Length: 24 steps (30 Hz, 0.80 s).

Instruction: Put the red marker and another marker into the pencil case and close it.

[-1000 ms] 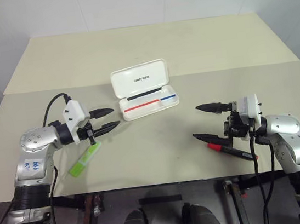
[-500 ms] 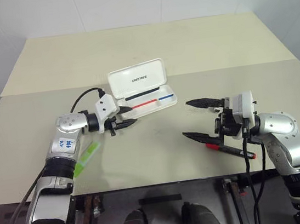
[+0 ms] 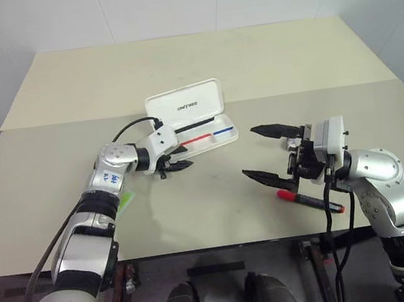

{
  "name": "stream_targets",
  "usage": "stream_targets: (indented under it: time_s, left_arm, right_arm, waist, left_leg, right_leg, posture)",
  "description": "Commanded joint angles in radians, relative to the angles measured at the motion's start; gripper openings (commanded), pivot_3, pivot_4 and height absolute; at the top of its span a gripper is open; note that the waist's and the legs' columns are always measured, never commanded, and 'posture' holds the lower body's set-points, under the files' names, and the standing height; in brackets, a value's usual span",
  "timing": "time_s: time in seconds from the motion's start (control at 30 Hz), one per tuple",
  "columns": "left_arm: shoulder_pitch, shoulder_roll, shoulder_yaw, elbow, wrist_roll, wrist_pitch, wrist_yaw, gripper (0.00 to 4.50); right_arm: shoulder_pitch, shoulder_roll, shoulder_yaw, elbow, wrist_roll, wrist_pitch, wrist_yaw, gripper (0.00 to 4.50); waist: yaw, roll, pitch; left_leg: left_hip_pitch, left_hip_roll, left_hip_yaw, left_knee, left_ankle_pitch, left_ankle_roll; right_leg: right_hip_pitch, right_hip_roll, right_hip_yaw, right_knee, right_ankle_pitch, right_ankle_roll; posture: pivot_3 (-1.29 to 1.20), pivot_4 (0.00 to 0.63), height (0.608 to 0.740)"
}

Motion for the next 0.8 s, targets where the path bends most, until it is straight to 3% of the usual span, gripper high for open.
stream_targets:
  time_s: [0.03, 0.23, 0.57, 0.8]
  left_arm:
    - [-0.056, -0.014, -0.003, 0.031, 0.021, -0.007, 0.011, 1.82]
    - [-0.068, -0.031, -0.02, 0.047, 0.051, 0.0, -0.002, 0.02]
    - [-0.004, -0.043, -0.009, -0.05, 0.03, 0.01, -0.036, 0.02]
    - [0.162, 0.01, -0.007, -0.414, -0.049, 0.086, -0.173, 0.02]
  right_arm:
    - [-0.019, -0.017, -0.03, -0.029, 0.02, -0.001, 0.0, 4.5]
    - [-0.028, -0.037, -0.038, -0.038, 0.029, 0.011, 0.002, 4.5]
    - [-0.035, -0.048, -0.039, -0.049, 0.04, 0.033, 0.004, 4.5]
    - [-0.033, -0.057, -0.031, -0.047, 0.051, 0.051, 0.015, 4.5]
  waist:
    - [0.0, 0.0, 0.0]
    - [0.001, 0.0, 0.0]
    - [0.001, 0.0, 0.0]
    - [-0.001, 0.0, 0.0]
  left_leg:
    - [0.0, 0.0, 0.0, 0.0, 0.0, 0.0]
    - [0.0, 0.0, 0.003, 0.001, 0.0, 0.0]
    - [0.0, 0.0, 0.004, 0.002, -0.002, 0.002]
    - [-0.001, 0.0, 0.005, 0.002, -0.001, 0.0]
  right_leg:
    - [0.0, 0.0, 0.0, 0.0, 0.0, 0.0]
    - [-0.001, 0.0, 0.003, -0.001, 0.001, 0.001]
    - [-0.001, -0.001, 0.004, -0.001, 0.001, 0.002]
    - [-0.001, -0.001, 0.005, 0.0, 0.002, 0.003]
  posture:
    - [0.0, 0.15, 0.74]
    - [0.0, 0.15, 0.74]
    - [0.0, 0.15, 0.74]
    - [0.0, 0.15, 0.74]
